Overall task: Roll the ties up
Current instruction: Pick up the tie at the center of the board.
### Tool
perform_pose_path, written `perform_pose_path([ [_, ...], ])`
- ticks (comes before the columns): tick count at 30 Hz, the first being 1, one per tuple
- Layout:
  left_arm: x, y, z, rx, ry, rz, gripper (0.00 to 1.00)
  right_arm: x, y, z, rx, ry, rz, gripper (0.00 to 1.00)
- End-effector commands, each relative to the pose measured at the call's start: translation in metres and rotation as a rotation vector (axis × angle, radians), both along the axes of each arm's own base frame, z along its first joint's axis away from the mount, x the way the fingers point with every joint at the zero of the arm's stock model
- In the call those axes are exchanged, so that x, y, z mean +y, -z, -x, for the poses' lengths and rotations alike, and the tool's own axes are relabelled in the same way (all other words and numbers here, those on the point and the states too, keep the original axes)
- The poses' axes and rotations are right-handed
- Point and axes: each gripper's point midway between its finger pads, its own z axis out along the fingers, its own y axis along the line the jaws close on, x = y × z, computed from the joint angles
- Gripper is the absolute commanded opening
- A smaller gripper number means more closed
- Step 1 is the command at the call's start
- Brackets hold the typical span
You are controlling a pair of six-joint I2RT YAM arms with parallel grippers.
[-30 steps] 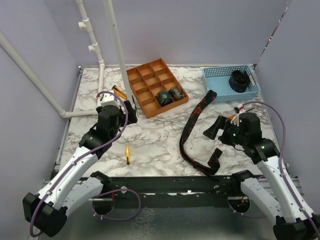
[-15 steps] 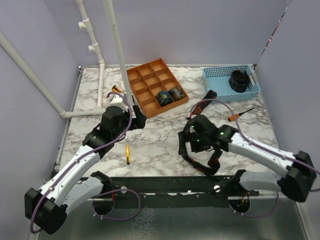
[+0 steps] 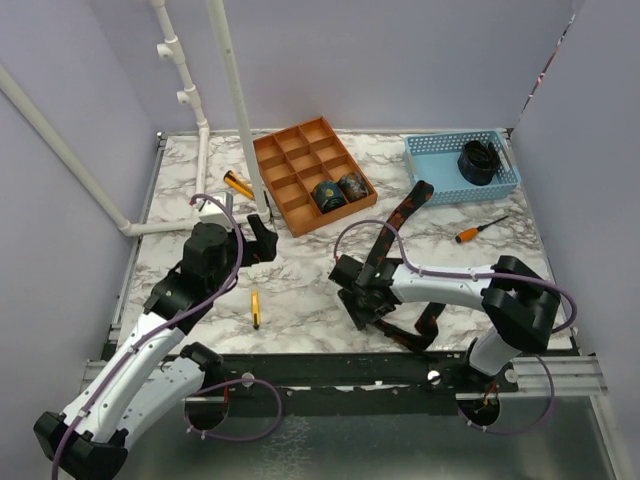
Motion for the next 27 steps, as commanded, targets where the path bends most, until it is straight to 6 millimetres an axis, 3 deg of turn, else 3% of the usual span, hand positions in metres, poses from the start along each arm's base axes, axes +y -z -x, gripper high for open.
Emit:
perform_pose_path([
  [1, 0.010, 0.003, 0.002, 0.011, -0.046, -0.013, 0.99, 0.016, 0.003, 0.005, 0.013, -0.024, -0.018, 0.38],
  [3, 0.010, -0.004, 0.001, 0.000, -0.050, -0.009, 0.99, 0.027, -0.020, -0.005, -0.036, -0.027, -0.071, 0.25],
  [5, 0.011, -0.016, -0.002, -0.021, -0.061, -0.003, 0.99, 0.043, -0.068, -0.025, -0.135, -0.041, -0.166, 0.14],
  [7, 0.011, -0.035, -0.006, -0.053, -0.073, 0.010, 0.99, 0.062, -0.144, -0.045, -0.248, -0.072, -0.335, 0.05],
  [9, 0.012, -0.058, -0.012, -0.096, -0.091, 0.030, 0.99, 0.081, -0.242, -0.053, -0.398, -0.182, -0.559, 0.00],
  [11, 0.007, -0.085, -0.017, -0.150, -0.086, 0.062, 0.99, 0.091, -0.334, -0.035, -0.490, -0.333, -0.770, 0.00],
  [13, -0.005, -0.113, -0.020, -0.224, -0.020, 0.099, 0.99, 0.088, -0.401, -0.011, -0.551, -0.472, -0.904, 0.00],
  [14, -0.015, -0.125, -0.019, -0.260, 0.034, 0.114, 0.99, 0.085, -0.423, 0.002, -0.564, -0.534, -0.959, 0.00],
  [17, -0.034, -0.166, -0.012, -0.395, 0.145, 0.200, 0.99, 0.071, -0.454, 0.031, -0.601, -0.644, -1.075, 0.00],
  [22, -0.053, -0.216, 0.004, -0.512, 0.276, 0.320, 0.99, 0.051, -0.445, 0.054, -0.612, -0.692, -1.125, 0.00],
  [27, -0.069, -0.237, 0.018, -0.574, 0.400, 0.360, 0.99, 0.031, -0.437, 0.076, -0.624, -0.710, -1.203, 0.00],
])
